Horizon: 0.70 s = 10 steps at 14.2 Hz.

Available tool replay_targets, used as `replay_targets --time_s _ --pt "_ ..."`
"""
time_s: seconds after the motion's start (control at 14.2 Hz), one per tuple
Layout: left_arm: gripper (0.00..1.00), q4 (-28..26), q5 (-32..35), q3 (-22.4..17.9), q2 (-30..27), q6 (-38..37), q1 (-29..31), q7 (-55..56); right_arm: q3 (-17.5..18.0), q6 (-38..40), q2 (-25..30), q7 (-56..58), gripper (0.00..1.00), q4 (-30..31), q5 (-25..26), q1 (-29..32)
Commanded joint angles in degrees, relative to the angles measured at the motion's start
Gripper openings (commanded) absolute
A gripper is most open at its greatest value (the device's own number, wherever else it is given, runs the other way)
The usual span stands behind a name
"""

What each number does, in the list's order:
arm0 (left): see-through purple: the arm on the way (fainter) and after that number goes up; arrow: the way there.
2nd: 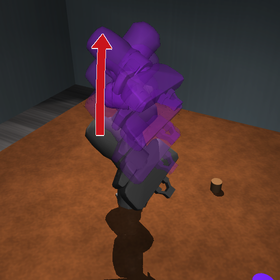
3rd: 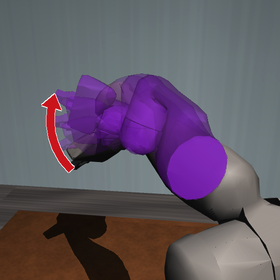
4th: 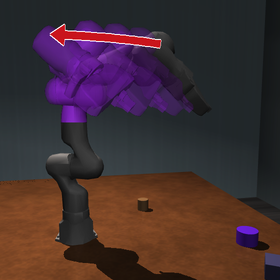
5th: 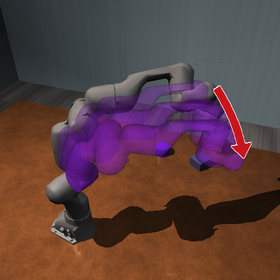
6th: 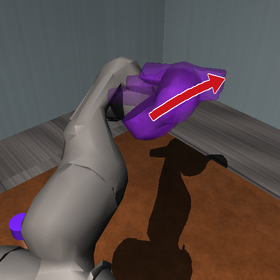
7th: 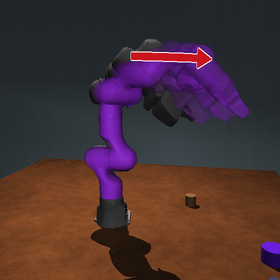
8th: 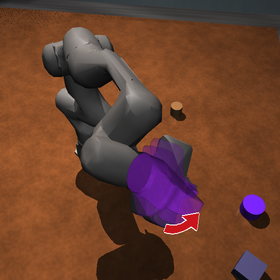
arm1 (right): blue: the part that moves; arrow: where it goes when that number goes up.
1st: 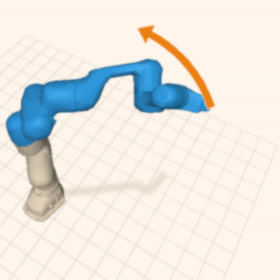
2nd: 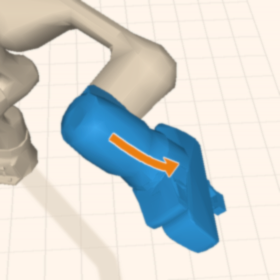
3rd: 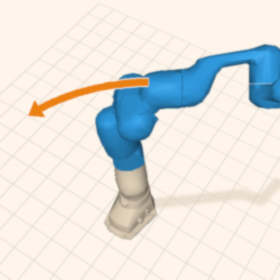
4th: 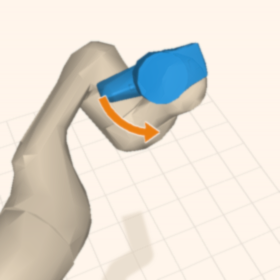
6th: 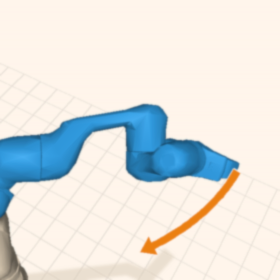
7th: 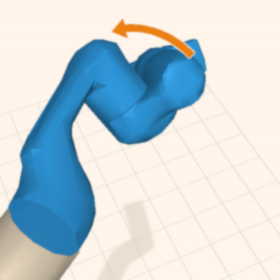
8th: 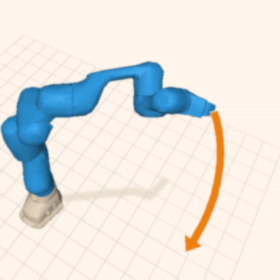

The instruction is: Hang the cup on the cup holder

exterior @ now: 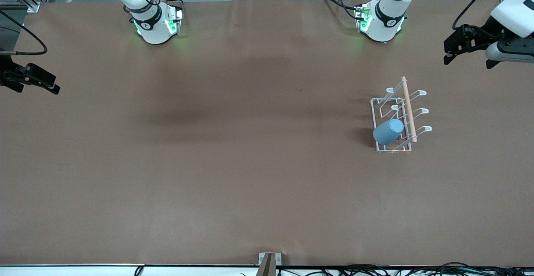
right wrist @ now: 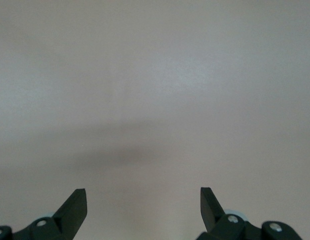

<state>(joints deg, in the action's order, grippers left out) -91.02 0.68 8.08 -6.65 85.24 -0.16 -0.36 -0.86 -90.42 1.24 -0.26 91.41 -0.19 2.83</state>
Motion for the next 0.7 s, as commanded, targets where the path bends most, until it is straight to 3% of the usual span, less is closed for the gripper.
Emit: replay_targets --time_s 0.0,0.63 --pt "1.0 -4.42 0.55 -0.61 -3.19 1.86 -0.02 0.62 0.25 -0.11 0.17 0.08 1.0 -0.01 -1.3 0.07" --pt "1.0 -1.19 0.29 0.09 -0.48 0.9 -0.1 5.37 0.16 0.15 0.25 0.17 1.0 0.26 -2.27 0.07"
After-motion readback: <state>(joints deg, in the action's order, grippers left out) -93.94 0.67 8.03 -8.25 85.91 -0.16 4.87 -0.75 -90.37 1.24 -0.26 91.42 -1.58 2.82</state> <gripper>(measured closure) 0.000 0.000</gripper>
